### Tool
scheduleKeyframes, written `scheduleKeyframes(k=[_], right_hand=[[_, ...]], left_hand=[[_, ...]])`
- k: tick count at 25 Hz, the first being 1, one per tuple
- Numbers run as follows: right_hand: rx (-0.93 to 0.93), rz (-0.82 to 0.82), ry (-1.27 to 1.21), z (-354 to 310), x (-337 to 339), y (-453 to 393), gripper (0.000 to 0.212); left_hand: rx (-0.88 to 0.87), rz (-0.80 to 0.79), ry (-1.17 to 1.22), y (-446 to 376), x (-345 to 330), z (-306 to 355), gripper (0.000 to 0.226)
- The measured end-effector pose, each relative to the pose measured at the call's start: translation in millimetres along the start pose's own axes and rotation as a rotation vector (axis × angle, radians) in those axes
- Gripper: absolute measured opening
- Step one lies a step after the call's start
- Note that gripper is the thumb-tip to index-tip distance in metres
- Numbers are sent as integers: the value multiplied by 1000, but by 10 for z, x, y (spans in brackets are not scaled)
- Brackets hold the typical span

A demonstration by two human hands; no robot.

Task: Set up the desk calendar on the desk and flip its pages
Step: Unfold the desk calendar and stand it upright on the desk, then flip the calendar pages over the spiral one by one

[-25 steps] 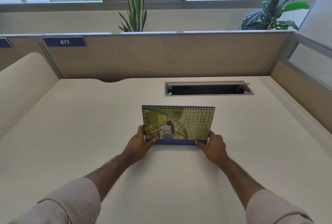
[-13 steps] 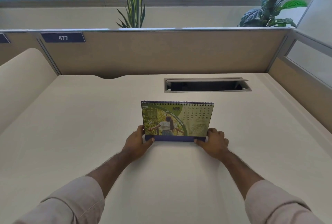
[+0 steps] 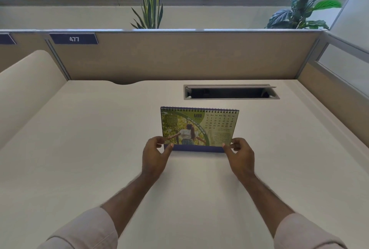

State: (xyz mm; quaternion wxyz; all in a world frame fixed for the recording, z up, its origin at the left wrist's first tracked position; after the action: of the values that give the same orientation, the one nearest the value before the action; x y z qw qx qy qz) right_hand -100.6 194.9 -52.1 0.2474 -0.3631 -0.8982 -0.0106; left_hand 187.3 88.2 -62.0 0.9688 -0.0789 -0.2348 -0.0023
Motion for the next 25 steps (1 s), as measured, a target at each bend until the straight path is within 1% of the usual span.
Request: scheduleKeyframes(k=[2,5,7,9,13,18,22,25], right_hand=[[-10,-9,-33,-35,-9,26,26],[-56,-8,-56,-13,1,68,27],[-86,-2,-76,14,18,86,24],[-96,11,-109,32,41,92,21],[-83,15,-156,46,74,110,19],[-80,54,-168,43,110,146,12],[-45,67,-163,-12,102,206,18],[-14,71,-152,-21,122,231,13]], left_hand=[[20,-23,15,3,-28,29,35],[76,3,32,3,-6,24,48],[104,-2,25,10,4,8,51],[114,-5,22,20,16,-13,45],[152,24,60,26,80,-64,24],[132,24,68,24,179,-51,19],[121,11,91,57,216,-17,24],[107,21,88,75,259,13,16]])
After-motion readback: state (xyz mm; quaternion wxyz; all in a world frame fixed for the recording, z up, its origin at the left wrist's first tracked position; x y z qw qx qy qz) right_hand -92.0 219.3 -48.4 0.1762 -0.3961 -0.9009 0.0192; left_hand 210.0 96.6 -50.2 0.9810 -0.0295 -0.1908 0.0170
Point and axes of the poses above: each hand's wrist, its own y-axis away from the middle knuckle, its own x-axis out of the back of the hand, z = x × y, the point moved 6 cm from there along -y, towards the middle knuckle, and after that the axes turned 1 degree about -z, right-handed, at the moved point
